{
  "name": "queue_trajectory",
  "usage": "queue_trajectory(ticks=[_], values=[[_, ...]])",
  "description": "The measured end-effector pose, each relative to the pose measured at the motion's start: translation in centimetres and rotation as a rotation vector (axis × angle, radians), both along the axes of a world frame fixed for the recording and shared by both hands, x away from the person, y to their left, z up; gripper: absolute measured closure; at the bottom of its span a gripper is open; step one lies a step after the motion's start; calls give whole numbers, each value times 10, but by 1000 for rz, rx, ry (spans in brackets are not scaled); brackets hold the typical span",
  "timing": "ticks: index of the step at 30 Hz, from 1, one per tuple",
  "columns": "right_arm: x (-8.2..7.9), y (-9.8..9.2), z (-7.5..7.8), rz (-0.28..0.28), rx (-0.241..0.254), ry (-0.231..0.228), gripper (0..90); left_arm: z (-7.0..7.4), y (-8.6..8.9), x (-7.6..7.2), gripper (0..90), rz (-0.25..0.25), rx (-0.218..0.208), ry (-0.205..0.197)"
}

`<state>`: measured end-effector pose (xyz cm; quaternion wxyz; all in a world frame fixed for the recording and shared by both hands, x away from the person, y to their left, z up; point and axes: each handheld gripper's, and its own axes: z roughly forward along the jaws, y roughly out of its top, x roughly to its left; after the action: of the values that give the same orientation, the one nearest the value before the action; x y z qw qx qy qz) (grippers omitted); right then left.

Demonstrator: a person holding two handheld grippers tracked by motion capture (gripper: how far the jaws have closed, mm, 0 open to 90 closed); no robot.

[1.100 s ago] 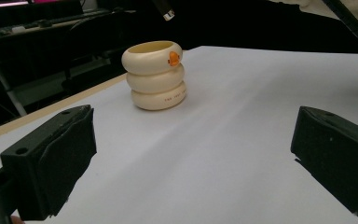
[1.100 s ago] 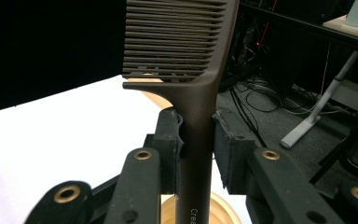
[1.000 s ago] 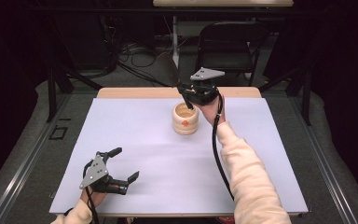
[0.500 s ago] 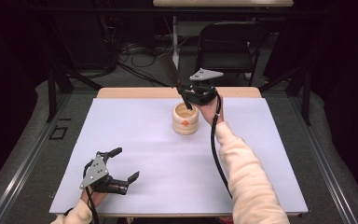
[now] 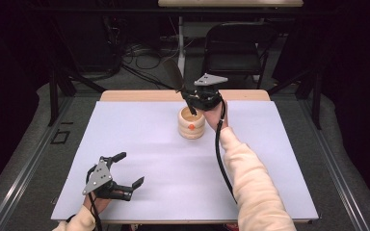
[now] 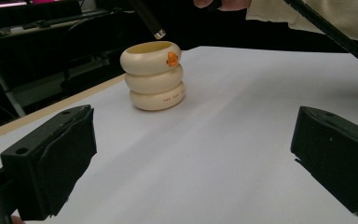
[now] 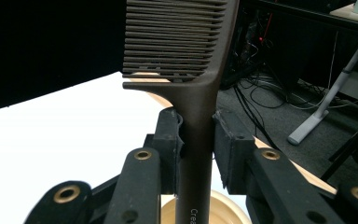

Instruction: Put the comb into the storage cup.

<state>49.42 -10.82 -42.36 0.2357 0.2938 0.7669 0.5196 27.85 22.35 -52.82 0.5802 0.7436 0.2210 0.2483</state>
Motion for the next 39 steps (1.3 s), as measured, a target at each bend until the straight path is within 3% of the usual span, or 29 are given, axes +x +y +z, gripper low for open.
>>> queue_trajectory(ticks=[14, 39], values=[[7, 3, -14, -10, -22, 41, 722, -1, 1, 1, 2, 3, -4, 6], [13, 2, -29, 7, -18, 65, 722, -1, 2, 2, 2, 7, -11, 9]])
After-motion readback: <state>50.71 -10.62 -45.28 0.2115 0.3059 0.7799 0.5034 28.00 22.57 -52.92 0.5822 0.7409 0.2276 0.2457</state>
